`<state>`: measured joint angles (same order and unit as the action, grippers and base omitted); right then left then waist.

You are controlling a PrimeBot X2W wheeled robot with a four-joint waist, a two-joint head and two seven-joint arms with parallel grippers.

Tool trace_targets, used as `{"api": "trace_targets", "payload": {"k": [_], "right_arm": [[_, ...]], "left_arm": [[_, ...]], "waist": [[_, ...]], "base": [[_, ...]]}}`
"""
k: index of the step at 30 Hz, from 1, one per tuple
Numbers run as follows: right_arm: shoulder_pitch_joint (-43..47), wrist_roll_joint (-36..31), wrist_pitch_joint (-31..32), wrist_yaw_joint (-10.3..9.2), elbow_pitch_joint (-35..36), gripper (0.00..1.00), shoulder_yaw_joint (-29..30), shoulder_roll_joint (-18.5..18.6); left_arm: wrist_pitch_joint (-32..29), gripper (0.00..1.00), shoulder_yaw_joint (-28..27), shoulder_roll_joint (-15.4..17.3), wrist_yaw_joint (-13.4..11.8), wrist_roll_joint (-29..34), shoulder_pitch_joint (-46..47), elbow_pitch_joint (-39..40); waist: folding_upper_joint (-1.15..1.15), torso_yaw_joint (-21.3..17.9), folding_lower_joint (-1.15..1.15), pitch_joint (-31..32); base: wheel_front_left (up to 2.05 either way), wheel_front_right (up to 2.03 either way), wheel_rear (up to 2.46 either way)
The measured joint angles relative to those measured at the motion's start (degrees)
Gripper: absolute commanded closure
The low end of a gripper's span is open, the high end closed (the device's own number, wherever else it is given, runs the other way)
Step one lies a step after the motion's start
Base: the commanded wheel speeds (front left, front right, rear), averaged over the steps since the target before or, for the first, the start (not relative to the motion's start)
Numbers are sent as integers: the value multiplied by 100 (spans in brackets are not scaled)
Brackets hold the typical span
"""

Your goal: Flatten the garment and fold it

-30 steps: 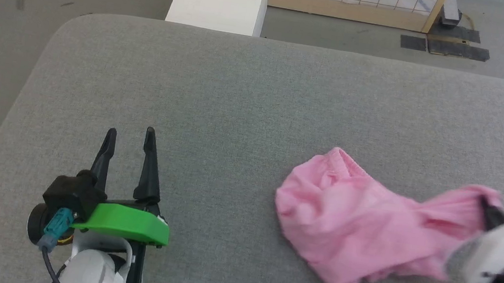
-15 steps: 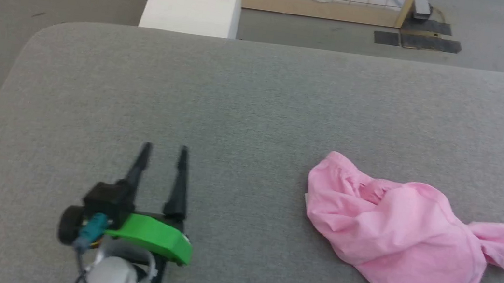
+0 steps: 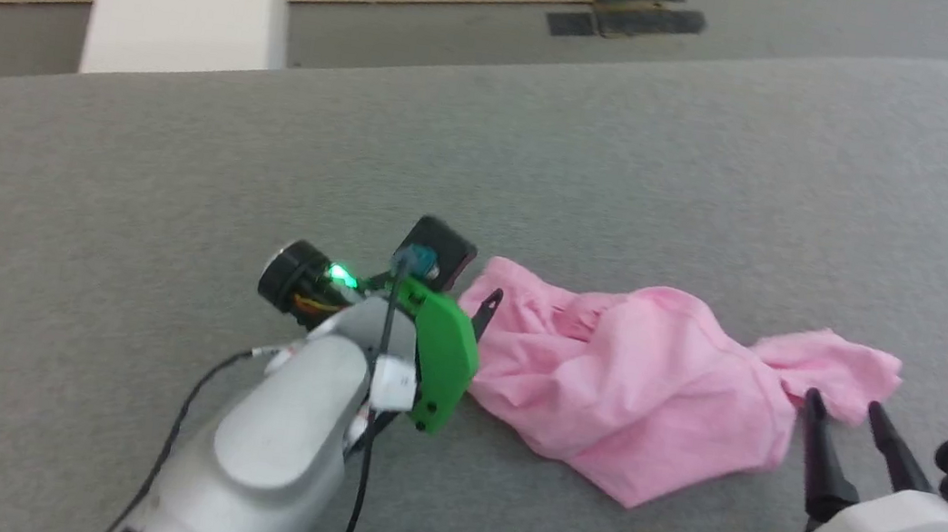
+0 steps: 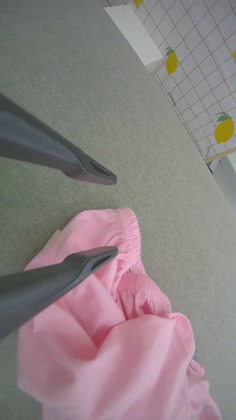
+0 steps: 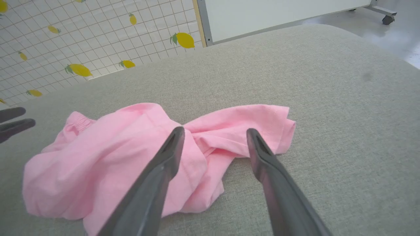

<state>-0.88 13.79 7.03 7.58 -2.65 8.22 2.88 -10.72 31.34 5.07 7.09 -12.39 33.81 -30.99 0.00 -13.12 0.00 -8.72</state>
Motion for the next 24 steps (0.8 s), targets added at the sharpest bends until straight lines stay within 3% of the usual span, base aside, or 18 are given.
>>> {"api": "trace_targets", "payload": {"k": [5, 10, 11, 12, 14, 18, 24], "right_arm": [[-4, 179, -57, 0, -43, 0, -232, 1], [-23, 238, -111, -1, -100, 0, -290, 5], [-38, 240, -144, 0, -100, 0, -309, 0], [-52, 261, -159, 0, -101, 0, -321, 1], [-61, 303, -202, -1, -101, 0, -320, 4], [-82, 291, -201, -1, -89, 0, -311, 4], [-126, 224, -144, -1, 77, 0, -254, 1]], "left_arm": [[-1154, 0, 570, 101, 2, -745, 587, -620], [-2129, 0, 437, 102, -77, -1222, 818, -1248], [-2260, 56, 436, 89, -132, -1234, 894, -1284], [-2275, 100, 419, 82, -186, -1235, 948, -1281], [-1949, 100, 300, 66, -387, -1240, 961, -1211], [-569, 100, -167, 75, -1006, -1293, 844, -1021], [995, 100, -1020, 90, -1684, -1647, 412, -666]], "waist": [[0, -416, 0, -137], [0, -625, 0, -377], [0, -649, 0, -425], [0, -664, 0, -470], [0, -656, 1, -535], [0, -502, 1, -596], [0, -100, 1, -562]], "base": [[0, 0, 0], [0, 0, 0], [0, 0, 0], [0, 0, 0], [0, 0, 0], [0, 0, 0], [0, 0, 0]]}}
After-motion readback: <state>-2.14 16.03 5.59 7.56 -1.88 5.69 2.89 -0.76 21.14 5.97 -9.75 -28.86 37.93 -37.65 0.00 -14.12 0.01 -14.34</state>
